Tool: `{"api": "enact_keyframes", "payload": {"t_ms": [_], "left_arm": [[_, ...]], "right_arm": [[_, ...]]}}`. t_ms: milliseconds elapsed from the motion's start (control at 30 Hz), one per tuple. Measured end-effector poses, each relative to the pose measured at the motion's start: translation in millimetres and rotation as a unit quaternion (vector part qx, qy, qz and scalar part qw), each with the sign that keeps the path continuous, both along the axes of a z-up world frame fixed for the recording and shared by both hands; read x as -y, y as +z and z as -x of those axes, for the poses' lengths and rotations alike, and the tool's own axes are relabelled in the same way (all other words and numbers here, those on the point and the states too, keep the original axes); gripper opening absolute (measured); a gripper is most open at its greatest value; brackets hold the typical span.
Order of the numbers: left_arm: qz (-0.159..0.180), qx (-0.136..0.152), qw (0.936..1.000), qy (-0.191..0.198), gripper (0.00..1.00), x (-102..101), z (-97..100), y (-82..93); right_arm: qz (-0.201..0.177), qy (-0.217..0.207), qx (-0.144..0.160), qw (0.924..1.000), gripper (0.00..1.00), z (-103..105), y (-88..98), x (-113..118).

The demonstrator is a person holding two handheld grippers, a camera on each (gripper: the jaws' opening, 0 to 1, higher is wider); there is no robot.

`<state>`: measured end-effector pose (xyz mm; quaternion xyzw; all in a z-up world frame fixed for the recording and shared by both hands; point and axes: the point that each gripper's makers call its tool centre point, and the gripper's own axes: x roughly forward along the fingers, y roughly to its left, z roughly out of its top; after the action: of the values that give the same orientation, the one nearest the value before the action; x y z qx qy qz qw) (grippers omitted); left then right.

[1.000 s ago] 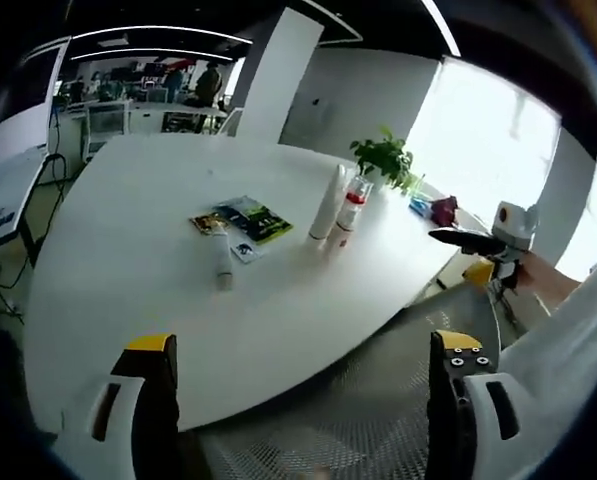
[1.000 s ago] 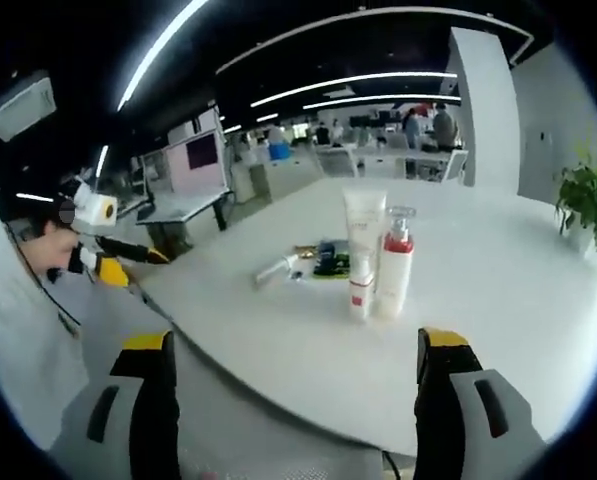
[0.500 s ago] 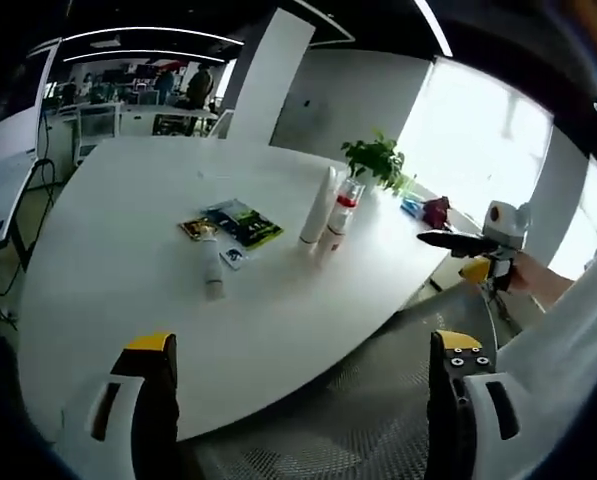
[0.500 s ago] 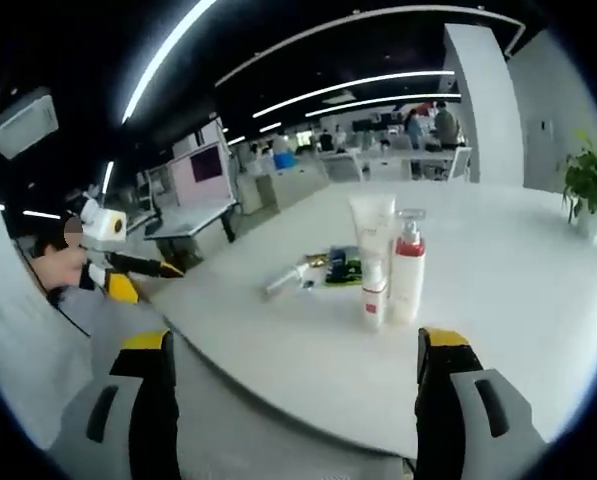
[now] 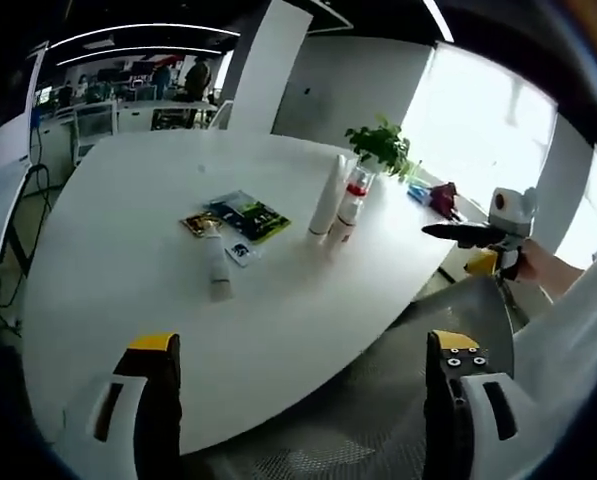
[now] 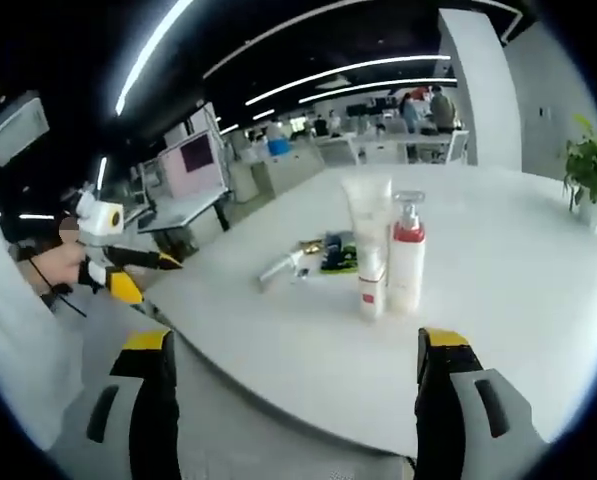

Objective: Arrange the skincare products in the storage area until every visible bottle or jar stands upright without overlapping.

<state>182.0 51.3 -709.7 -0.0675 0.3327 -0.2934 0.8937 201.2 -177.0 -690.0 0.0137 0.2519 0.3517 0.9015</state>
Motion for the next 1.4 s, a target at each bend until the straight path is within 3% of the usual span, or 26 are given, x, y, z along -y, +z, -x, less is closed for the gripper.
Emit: {"api": "enact_keyframes", "payload": {"t_ms": [133,333,433,567,633,800,933,1067,1267,1400], "left_arm": [[-0.005,-0.001,1.0,0.002,0.99,1,-11.5,-1.7],[-0.029,-0.02,0.9994,-0.003,0.94,3,-31.3,-12.6],[-0.047,-0.026,0.9986,-0.006,0.91,3,-41.3,-15.1],[-0.07,-0.034,0.9969,-0.013,0.88,8,-51.0,-18.9],[-0.083,-0.043,0.9955,-0.017,0.87,7,-57.1,-22.1],[-0.113,-0.052,0.9919,-0.024,0.82,5,-74.9,-30.6],[-0.137,-0.065,0.9878,-0.034,0.78,4,-84.9,-38.7],[-0.147,-0.097,0.9837,-0.035,0.77,4,-99.9,-51.2],[-0.173,-0.11,0.978,-0.04,0.71,10,-131.8,-63.9],[-0.185,-0.135,0.9728,-0.031,0.69,11,-150.0,-78.3]], "right_arm": [[0.002,0.007,0.0,1.0,1.0,-3,-4.0,-7],[-0.014,0.006,0.001,0.9999,1.0,1,-12.5,-13],[-0.005,0.007,0.026,0.9996,1.0,-1,-7.6,-10],[0.014,-0.015,0.023,0.9995,1.0,-3,-15.0,1],[0.04,-0.033,0.06,0.9968,1.0,-7,-8.6,8],[0.037,-0.02,0.053,0.9977,1.0,-4,-10.0,2],[0.008,-0.039,0.048,0.998,1.0,-7,-7.3,9],[-0.011,-0.05,0.039,0.9979,1.0,-10,-8.6,13],[-0.019,-0.054,0.04,0.9976,1.0,-9,-6.3,12],[-0.022,-0.057,0.039,0.9974,1.0,-9,-6.2,12]]}}
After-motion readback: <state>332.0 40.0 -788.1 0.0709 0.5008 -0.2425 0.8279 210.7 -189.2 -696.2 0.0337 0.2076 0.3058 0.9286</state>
